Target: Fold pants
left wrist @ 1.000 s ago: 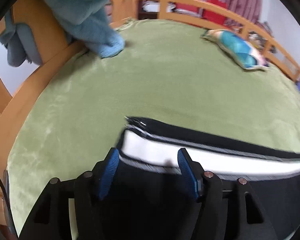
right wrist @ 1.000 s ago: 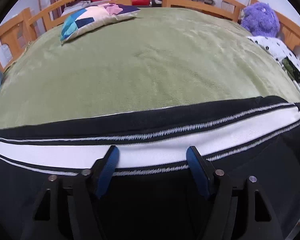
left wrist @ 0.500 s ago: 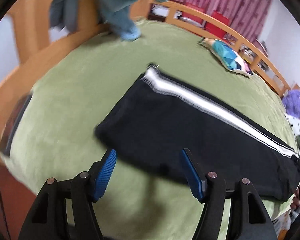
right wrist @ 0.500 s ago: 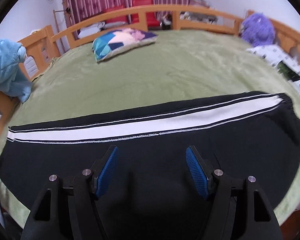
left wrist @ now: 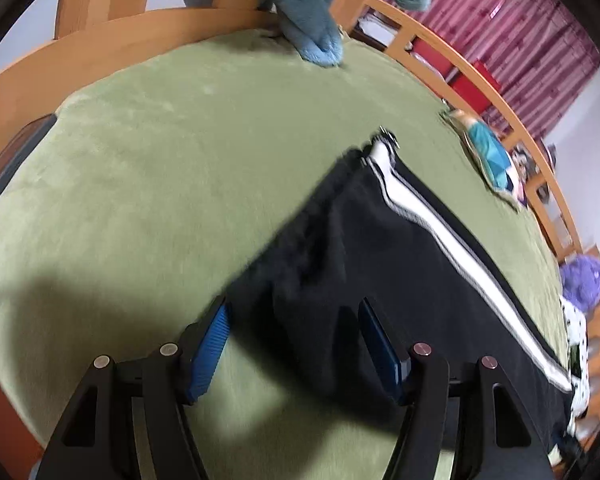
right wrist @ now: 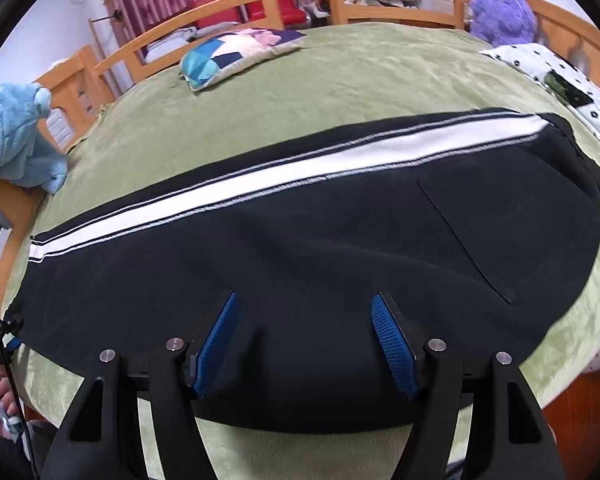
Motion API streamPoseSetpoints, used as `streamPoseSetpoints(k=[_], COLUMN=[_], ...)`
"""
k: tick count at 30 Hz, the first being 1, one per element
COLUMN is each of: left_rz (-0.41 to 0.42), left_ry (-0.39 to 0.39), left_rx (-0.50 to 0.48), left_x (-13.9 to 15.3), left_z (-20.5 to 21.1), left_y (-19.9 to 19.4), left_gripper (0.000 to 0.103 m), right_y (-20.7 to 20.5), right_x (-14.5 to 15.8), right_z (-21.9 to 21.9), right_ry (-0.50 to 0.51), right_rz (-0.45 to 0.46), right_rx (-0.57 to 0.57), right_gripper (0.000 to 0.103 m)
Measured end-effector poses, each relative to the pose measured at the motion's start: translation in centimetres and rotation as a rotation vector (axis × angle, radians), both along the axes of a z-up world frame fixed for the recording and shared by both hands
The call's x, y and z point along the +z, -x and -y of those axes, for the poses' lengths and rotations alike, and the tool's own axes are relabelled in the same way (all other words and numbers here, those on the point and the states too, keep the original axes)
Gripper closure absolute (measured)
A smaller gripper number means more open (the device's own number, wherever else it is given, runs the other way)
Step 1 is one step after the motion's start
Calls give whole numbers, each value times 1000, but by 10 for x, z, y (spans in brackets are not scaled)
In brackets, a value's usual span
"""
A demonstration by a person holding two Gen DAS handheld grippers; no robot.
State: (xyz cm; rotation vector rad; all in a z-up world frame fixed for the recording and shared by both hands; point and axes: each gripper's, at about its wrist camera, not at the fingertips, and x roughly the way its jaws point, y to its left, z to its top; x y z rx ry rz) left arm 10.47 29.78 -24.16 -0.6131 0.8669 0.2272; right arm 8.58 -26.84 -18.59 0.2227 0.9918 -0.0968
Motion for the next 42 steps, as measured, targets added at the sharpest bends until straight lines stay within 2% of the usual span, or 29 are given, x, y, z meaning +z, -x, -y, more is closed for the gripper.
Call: streamPoseSetpoints(k=[2, 3, 4, 5, 6, 8, 11, 14, 17, 20, 23, 26, 29, 31, 33, 35, 37, 39, 42], left_rz=[-13, -27, -37, -35, -25, -10, 7, 45, 92, 152, 185, 207, 218, 180, 117, 41, 12, 21, 42], left_ry=[-7, -21, -29, -30, -35, -97, -256, -437, -574, -621, -652, -637, -548, -462, -385, -294, -242, -254, -324], left_rx=[16, 25, 26, 16, 9, 1, -18, -75, -161, -287, -386, -489, -621, -733, -820, -847, -816, -779, -707], left_x=[-1, -1, 0, 4, 8, 26, 68, 116, 153, 187, 203, 205, 193, 174, 152, 134, 127, 128, 130], left_z=[-3, -3, -5, -4, -2, 6, 35, 86, 144, 218, 291, 354, 418, 456, 474, 475, 460, 443, 406], left_y=[-10, -13, -14, -16, -16, -14, -15, -13, -10, -10, -13, -14, -18, -19, -22, -23, -22, -21, -18], left_gripper=[47, 57, 60, 74, 78, 79, 80, 80, 80, 80, 80, 80, 80, 79, 73, 67, 58, 47, 41], right_y=[3, 4, 5, 7, 9, 14, 22, 31, 40, 50, 64, 78, 88, 95, 95, 95, 94, 88, 73], right_x=[-1, -1, -1, -1, 0, 2, 7, 11, 15, 21, 26, 27, 25, 21, 15, 10, 8, 8, 9], right_z=[0, 0, 0, 0, 0, 1, 5, 13, 23, 41, 67, 97, 123, 140, 147, 150, 147, 138, 115], right_ry=[1, 0, -3, -8, -10, -9, -20, -23, -3, 20, 18, -2, -19, -30, -46, -58, -71, -80, -125], right_rz=[-12, -17, -18, -15, -12, 0, 27, 43, 64, 84, 114, 122, 121, 111, 91, 79, 78, 85, 96], right_rx=[-17, -22, -26, -27, -27, -29, -23, -15, -8, -14, -36, -76, -113, -143, -149, -153, -130, -99, -26], right_gripper=[34, 34, 34, 34, 34, 34, 34, 34, 34, 34, 34, 34, 34, 34, 34, 34, 34, 34, 34])
